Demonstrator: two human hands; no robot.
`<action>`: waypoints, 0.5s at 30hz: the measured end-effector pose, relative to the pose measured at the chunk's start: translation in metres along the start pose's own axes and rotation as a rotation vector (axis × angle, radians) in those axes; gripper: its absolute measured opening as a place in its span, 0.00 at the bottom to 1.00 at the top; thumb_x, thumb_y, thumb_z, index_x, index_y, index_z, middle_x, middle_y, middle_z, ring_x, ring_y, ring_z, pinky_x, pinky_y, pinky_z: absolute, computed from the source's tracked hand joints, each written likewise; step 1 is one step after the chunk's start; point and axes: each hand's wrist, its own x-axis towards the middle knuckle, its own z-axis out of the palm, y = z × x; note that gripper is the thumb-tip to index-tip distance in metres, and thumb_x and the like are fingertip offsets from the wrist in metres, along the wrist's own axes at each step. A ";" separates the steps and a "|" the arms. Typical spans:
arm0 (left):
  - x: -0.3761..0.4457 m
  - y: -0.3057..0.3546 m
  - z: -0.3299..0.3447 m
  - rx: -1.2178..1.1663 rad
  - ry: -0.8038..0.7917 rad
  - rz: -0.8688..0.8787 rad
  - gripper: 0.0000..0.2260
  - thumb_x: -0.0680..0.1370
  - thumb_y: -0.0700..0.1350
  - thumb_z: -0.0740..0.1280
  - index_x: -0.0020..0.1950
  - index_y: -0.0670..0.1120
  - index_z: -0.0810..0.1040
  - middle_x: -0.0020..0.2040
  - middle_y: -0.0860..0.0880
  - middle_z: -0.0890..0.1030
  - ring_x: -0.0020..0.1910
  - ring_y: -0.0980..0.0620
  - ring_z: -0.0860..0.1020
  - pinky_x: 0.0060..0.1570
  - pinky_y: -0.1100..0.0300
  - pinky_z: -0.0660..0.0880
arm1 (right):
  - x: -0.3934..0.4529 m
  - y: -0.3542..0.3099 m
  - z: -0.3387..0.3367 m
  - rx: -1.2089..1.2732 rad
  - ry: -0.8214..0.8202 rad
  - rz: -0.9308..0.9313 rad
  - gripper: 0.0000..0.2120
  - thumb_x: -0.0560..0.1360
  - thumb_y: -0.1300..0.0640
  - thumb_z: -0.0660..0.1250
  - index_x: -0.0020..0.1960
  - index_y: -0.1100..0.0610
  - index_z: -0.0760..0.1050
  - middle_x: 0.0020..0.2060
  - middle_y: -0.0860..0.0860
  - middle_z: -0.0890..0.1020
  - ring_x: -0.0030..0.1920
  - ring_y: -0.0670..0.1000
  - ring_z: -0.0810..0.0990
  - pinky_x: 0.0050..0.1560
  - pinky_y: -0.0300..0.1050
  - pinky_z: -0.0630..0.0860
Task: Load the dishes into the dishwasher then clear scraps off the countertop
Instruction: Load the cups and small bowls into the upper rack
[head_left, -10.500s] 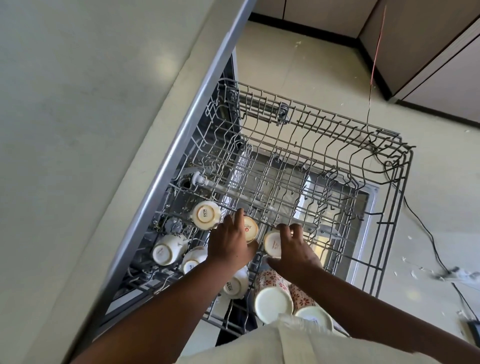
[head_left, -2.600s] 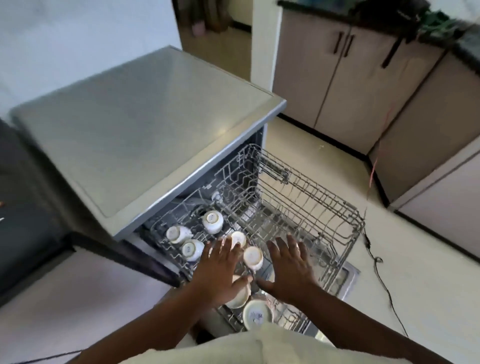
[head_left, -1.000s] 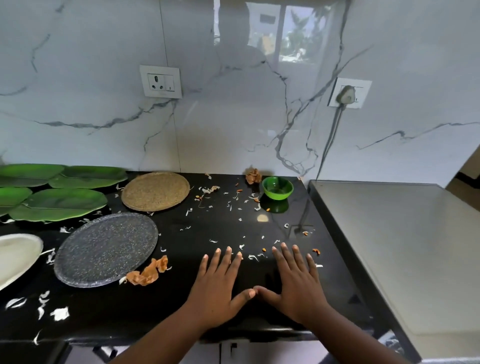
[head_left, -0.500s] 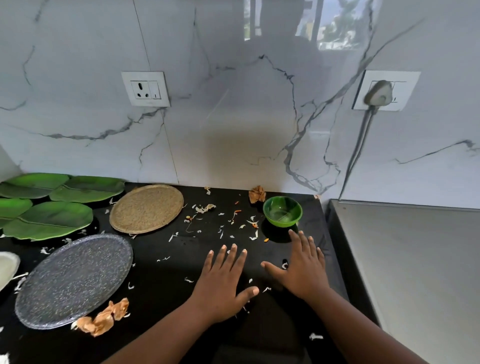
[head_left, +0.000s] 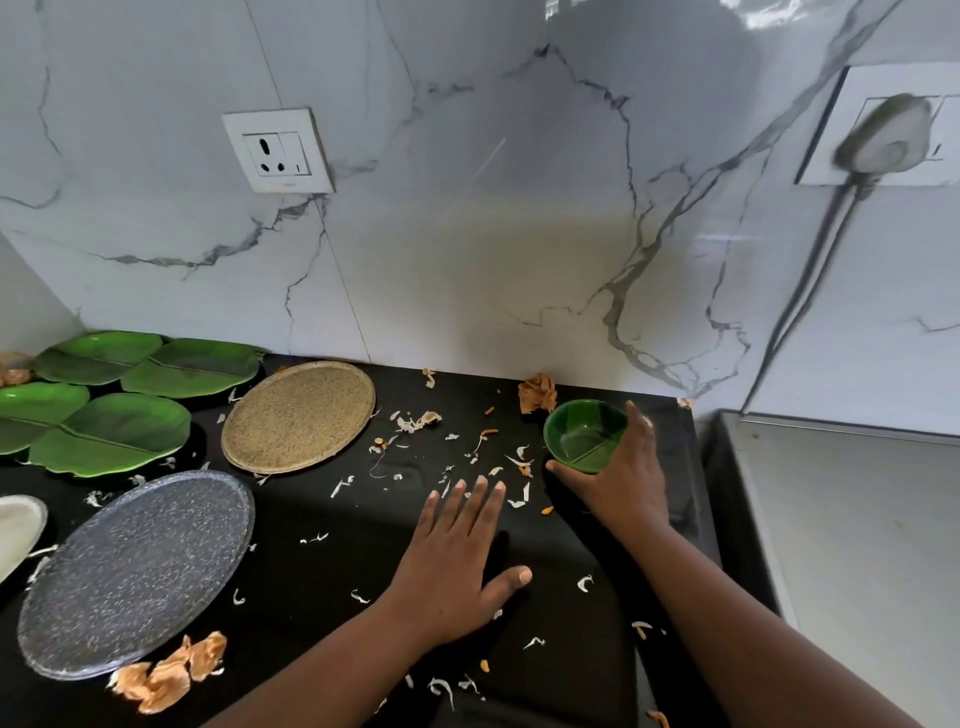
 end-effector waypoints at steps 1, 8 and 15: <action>0.004 0.000 -0.001 0.001 0.003 0.003 0.39 0.76 0.70 0.46 0.77 0.51 0.33 0.79 0.50 0.38 0.76 0.51 0.34 0.75 0.49 0.35 | 0.002 0.001 0.001 0.006 0.014 -0.015 0.57 0.60 0.34 0.76 0.77 0.52 0.47 0.74 0.55 0.59 0.74 0.55 0.60 0.72 0.56 0.63; 0.016 -0.002 0.003 -0.040 0.056 -0.017 0.39 0.76 0.70 0.48 0.78 0.51 0.36 0.79 0.51 0.40 0.77 0.52 0.36 0.73 0.52 0.33 | 0.005 0.003 0.001 0.116 -0.018 -0.053 0.52 0.61 0.40 0.78 0.74 0.48 0.51 0.71 0.52 0.59 0.69 0.55 0.66 0.65 0.54 0.68; 0.007 0.002 -0.011 -0.143 0.097 -0.034 0.43 0.70 0.73 0.40 0.79 0.51 0.38 0.79 0.52 0.42 0.76 0.54 0.36 0.74 0.52 0.35 | -0.032 -0.012 -0.029 0.401 -0.209 -0.124 0.53 0.57 0.45 0.82 0.72 0.44 0.53 0.65 0.46 0.68 0.62 0.44 0.71 0.63 0.42 0.70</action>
